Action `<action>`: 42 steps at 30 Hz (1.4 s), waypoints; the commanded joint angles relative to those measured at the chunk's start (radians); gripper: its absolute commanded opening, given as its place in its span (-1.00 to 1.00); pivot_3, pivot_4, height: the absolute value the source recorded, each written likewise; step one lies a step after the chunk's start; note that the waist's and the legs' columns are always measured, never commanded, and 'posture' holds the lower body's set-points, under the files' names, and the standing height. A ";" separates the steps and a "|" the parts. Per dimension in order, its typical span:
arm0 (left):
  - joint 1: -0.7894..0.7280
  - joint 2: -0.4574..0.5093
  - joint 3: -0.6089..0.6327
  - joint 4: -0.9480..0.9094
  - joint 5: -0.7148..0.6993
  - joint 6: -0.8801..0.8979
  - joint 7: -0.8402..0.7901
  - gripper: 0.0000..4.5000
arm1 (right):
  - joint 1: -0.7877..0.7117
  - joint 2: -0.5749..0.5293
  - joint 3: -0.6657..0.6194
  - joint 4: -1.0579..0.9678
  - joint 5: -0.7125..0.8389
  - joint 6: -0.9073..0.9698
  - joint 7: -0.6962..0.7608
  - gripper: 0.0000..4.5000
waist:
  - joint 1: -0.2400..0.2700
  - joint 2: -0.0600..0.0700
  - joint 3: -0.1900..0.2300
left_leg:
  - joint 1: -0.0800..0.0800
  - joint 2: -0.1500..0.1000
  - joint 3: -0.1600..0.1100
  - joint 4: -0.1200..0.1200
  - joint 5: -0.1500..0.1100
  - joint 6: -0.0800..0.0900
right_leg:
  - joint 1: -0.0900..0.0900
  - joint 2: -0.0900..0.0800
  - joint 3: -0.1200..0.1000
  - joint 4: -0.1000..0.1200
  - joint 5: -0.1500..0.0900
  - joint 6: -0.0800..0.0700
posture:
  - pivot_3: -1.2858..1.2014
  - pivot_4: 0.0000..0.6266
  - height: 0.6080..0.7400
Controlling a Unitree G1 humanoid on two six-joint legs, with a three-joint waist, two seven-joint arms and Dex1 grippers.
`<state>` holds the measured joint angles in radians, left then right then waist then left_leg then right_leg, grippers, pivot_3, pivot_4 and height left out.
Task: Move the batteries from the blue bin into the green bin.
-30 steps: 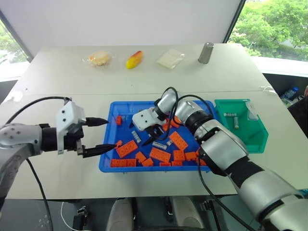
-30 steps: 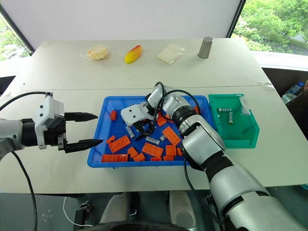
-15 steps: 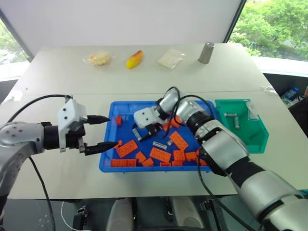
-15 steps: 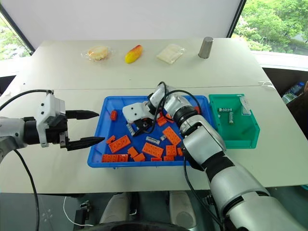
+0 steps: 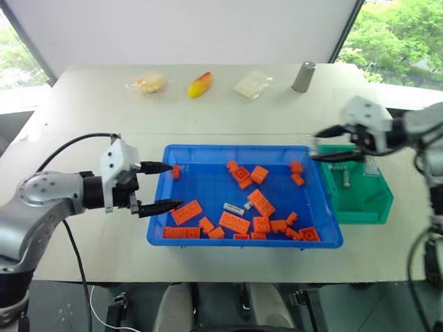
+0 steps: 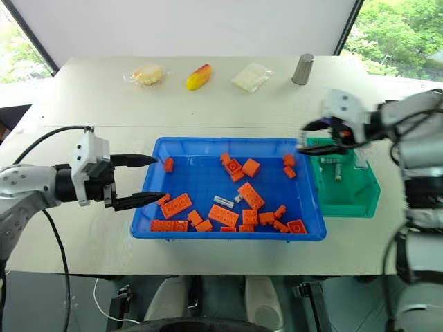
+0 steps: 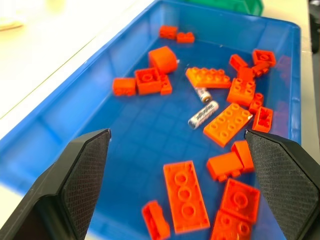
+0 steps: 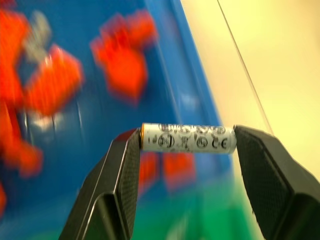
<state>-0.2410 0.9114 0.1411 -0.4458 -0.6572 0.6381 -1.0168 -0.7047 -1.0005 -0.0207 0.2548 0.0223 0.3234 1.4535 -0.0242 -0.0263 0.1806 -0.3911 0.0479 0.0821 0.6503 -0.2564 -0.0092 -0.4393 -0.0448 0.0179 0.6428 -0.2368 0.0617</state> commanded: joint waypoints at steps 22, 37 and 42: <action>-0.060 -0.044 -0.060 0.023 0.029 -0.034 -0.013 1.00 | 0.048 0.157 0.141 -0.527 0.248 0.459 -0.239 0.97 | -0.017 -0.001 0.001 | -0.001 0.001 -0.003 -0.001 0.000 0.000 | -0.002 0.001 0.002 0.003 0.001 0.004 | 0.03 -0.52 1.00; -0.065 -0.034 -0.060 0.030 0.038 -0.041 -0.034 1.00 | 0.009 0.370 0.519 -0.379 0.016 0.327 -0.393 0.97 | -0.013 -0.003 0.000 | -0.004 0.000 -0.002 0.002 0.000 0.000 | -0.003 0.000 0.001 0.003 0.000 0.002 | 0.03 -0.52 1.00; -0.061 -0.031 -0.054 0.024 0.034 -0.038 -0.030 1.00 | 0.024 0.367 0.519 -0.375 0.014 0.302 -0.363 0.74 | -0.014 -0.003 0.000 | -0.004 0.000 -0.002 0.002 0.000 0.000 | -0.002 0.000 0.001 0.003 0.000 0.003 | 0.03 -0.52 1.00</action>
<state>-0.3052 0.8649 0.0606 -0.3954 -0.6194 0.6053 -1.0443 -0.6799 -0.6280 0.5029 -0.0970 0.0348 0.6371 1.0746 -0.0382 -0.0293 0.1810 -0.3948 0.0476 0.0800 0.6521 -0.2564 -0.0091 -0.4417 -0.0445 0.0187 0.6456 -0.2369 0.0642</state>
